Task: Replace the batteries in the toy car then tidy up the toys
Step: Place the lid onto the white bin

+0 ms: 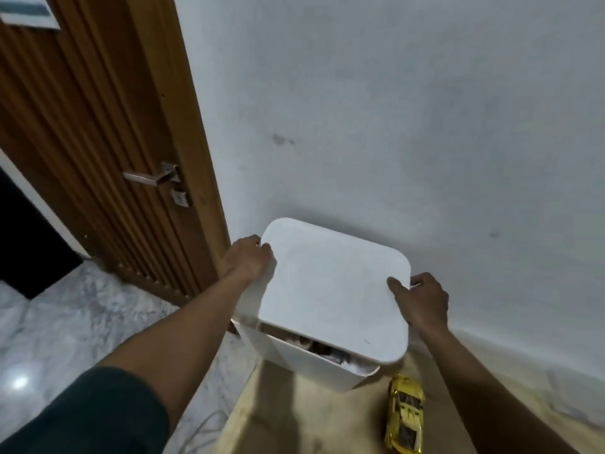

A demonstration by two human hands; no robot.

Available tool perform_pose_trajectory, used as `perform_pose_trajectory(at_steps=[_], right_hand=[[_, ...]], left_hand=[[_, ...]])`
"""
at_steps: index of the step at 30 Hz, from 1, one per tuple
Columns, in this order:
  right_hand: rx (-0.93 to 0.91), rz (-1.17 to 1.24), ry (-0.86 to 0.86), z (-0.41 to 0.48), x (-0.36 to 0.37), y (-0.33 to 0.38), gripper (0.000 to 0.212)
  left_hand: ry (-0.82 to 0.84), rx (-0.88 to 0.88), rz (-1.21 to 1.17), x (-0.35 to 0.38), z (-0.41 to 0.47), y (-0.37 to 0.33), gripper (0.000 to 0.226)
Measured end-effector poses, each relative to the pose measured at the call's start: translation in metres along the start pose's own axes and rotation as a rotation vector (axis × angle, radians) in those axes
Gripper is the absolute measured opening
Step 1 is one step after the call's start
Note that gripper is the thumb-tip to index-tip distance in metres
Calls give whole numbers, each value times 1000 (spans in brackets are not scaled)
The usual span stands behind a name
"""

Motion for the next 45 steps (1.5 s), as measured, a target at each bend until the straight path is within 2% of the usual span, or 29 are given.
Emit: perform_pose_trajectory(at_steps=[4, 8, 18, 23, 27, 34, 40, 42, 45], right_hand=[[10, -123, 85, -8, 29, 8, 43], [24, -228, 84, -14, 37, 8, 43], [77, -288, 86, -20, 43, -11, 47], [91, -281, 71, -26, 46, -14, 51], [42, -262, 76, -28, 53, -15, 58], [-35, -334, 60, -36, 67, -15, 60], [-31, -339, 49, -37, 65, -15, 60], [-33, -338, 78, -39, 63, -13, 60], [4, -342, 141, -38, 55, -12, 63]], left_hand=[[70, -2, 44, 5, 12, 36, 37], [155, -5, 55, 21, 18, 53, 32], [196, 56, 60, 34, 24, 51, 32], [223, 57, -31, 40, 29, 54, 34], [262, 34, -159, 52, 36, 60, 36], [227, -99, -632, 77, 33, 83, 25], [292, -123, -727, 80, 28, 81, 34], [349, -158, -775, 95, 39, 98, 31], [531, -208, -904, 97, 38, 99, 49]])
Point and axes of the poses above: each hand's wrist, its own z-axis towards the middle knuckle, its own x-axis out of the palm, y = z × x, the point moved 6 cm from there along z, towards the middle knuckle, and after that the axes turned 2 degrees about z, right-handed, at the moved point
